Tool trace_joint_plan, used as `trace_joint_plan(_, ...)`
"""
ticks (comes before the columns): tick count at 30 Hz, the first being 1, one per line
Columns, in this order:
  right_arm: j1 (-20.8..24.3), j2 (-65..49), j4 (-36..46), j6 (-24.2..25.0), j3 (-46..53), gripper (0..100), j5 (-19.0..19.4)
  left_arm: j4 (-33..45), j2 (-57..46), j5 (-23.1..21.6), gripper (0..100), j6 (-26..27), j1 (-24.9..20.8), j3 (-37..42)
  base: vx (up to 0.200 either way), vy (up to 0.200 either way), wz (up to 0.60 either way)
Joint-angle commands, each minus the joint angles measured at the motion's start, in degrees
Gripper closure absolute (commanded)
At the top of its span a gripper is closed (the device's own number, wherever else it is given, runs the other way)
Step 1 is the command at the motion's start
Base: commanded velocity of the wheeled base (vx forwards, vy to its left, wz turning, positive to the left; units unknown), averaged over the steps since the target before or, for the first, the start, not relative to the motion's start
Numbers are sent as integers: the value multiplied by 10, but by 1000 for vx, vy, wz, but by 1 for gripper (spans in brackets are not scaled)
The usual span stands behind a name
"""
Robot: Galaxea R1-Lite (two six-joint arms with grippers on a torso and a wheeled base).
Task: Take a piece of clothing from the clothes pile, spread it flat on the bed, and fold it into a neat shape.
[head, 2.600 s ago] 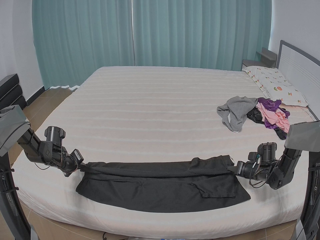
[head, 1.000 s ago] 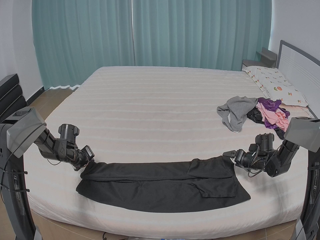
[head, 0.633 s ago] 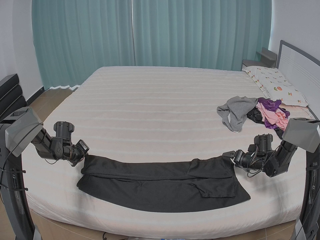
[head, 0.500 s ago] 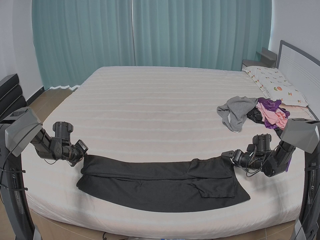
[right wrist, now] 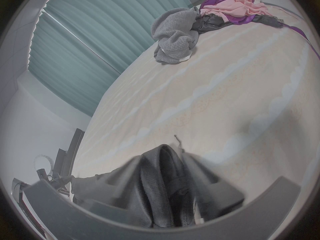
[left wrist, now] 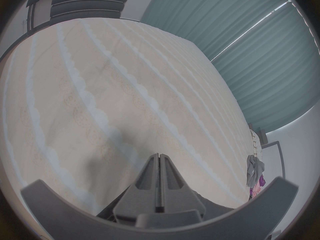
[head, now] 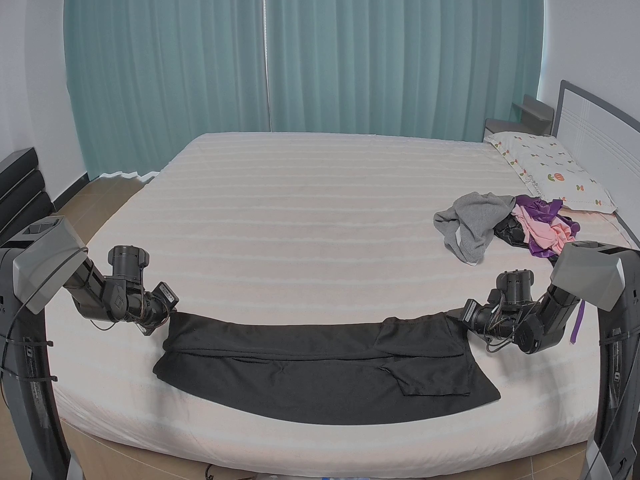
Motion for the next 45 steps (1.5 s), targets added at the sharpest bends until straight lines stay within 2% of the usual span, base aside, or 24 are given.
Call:
trace_joint_plan(1, -1, 7, -1, 1, -3, 100, -2, 0, 2, 0, 100, 0, 0, 1, 0, 0, 0)
trace_joint_plan(5, -4, 5, -1, 39, -16, 100, -24, 0, 2, 0, 100, 1, -1, 1, 0, 0, 0)
trace_joint_plan(16, -9, 4, -1, 43, -16, 100, -25, 2, 2, 0, 100, -1, 0, 1, 0, 0, 0)
trace_joint_plan(17, -9, 4, -1, 43, -15, 0, -25, 3, 2, 0, 100, -1, -1, 1, 0, 0, 0)
trace_joint_plan(18, -10, 2, -2, 44, -13, 0, -24, 4, 1, -1, 100, -3, 0, 1, 0, 0, 0)
trace_joint_plan(19, -12, -1, -6, 45, -9, 0, -24, 5, 0, -2, 0, -3, 0, 1, 0, 0, 0)
trace_joint_plan(26, -17, -72, -6, 77, 45, 0, -23, 5, -25, -6, 0, -44, 17, 14, 0, 0, 0)
trace_joint_plan(30, -17, -99, -7, 83, 77, 0, -22, 4, -57, -21, 0, -45, 26, 45, 0, 0, 0)
trace_joint_plan(31, -16, -125, -9, 84, 122, 0, -21, -3, -86, -43, 0, -42, 25, 95, 0, 0, 0)
trace_joint_plan(35, -16, -170, -20, 91, 195, 0, -19, -3, -118, -56, 0, -43, 15, 148, 0, 0, 0)
trace_joint_plan(39, -17, -194, -58, 116, 252, 0, -20, -3, -136, -58, 0, -43, 6, 190, -200, 0, 0)
trace_joint_plan(42, -16, -202, -121, 135, 308, 0, -19, -17, -143, -58, 0, -43, 3, 226, -200, 0, 0)
trace_joint_plan(44, -16, -201, -122, 135, 311, 0, -19, -17, -142, -57, 0, -43, 3, 226, -200, 0, 0)
trace_joint_plan(45, -13, -192, -173, 143, 343, 0, -19, -44, -136, -46, 0, -39, 3, 248, 0, 0, 0)
